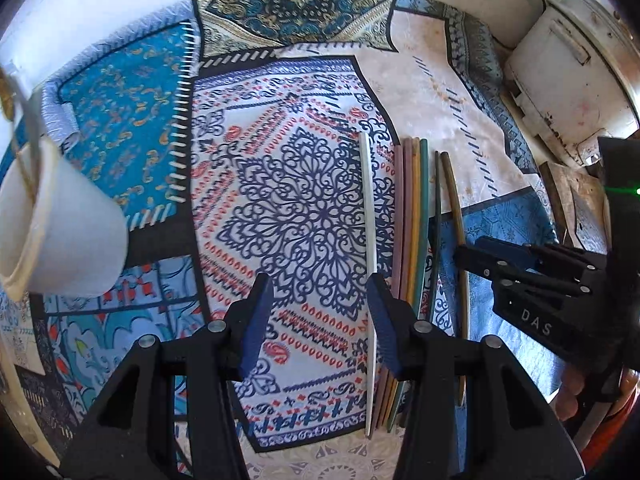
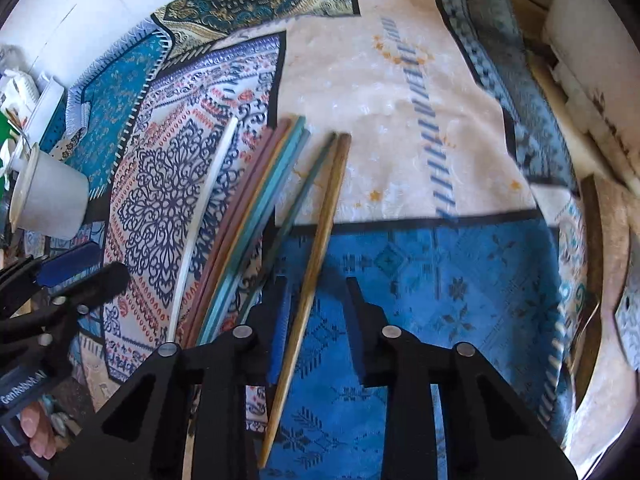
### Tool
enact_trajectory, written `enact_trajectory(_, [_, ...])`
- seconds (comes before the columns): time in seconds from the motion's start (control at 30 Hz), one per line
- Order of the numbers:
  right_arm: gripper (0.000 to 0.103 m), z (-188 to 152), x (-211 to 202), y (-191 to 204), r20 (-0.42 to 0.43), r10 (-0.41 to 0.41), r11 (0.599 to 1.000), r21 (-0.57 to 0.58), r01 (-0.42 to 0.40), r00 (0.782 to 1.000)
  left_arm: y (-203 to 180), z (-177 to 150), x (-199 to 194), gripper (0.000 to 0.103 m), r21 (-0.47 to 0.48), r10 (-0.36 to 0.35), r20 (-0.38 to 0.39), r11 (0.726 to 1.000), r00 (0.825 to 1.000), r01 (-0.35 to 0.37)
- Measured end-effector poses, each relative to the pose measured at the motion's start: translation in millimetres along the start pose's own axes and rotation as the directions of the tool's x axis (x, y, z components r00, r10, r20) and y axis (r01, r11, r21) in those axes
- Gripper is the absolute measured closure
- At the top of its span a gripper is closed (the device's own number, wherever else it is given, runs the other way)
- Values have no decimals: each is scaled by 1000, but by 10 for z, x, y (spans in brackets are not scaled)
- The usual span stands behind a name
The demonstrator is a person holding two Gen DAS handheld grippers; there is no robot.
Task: Organize utensils
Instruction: 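Move both tools back over the row of chopsticks, then grasp the wooden chopstick with the right tool while the left tool grasps the white chopstick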
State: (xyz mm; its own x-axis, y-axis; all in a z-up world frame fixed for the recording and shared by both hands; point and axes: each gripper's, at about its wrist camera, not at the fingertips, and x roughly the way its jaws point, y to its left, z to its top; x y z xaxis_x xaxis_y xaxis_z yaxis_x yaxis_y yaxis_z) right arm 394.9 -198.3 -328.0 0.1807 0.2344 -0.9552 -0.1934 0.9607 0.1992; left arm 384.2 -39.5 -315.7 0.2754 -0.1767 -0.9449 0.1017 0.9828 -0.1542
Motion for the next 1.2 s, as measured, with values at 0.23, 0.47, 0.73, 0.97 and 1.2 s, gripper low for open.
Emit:
enact_trajectory(0.23, [94, 51, 27, 31, 25, -10, 999, -41, 11, 1000, -130, 187, 240, 76, 14, -53, -36, 998, 998, 54])
enact_trajectory(0.47, [96, 146, 66, -33, 10, 48, 998, -39, -48, 999, -301, 396, 443, 85, 40, -48, -49, 998, 998, 51])
enact_trajectory(0.73, [96, 203, 73, -54, 11, 86, 996, -27, -86, 996, -428, 553, 544, 89, 62, -49, -39, 997, 998, 52])
enact_trajectory(0.97, [96, 248, -3, -155, 30, 114, 993, -14, -113, 993, -351, 694, 625, 99, 22, -130, -83, 991, 988, 132])
enact_trajectory(1.2, [96, 243, -129, -150, 61, 132, 991, -8, -131, 989, -356, 656, 596, 99, 16, -106, -87, 994, 991, 108])
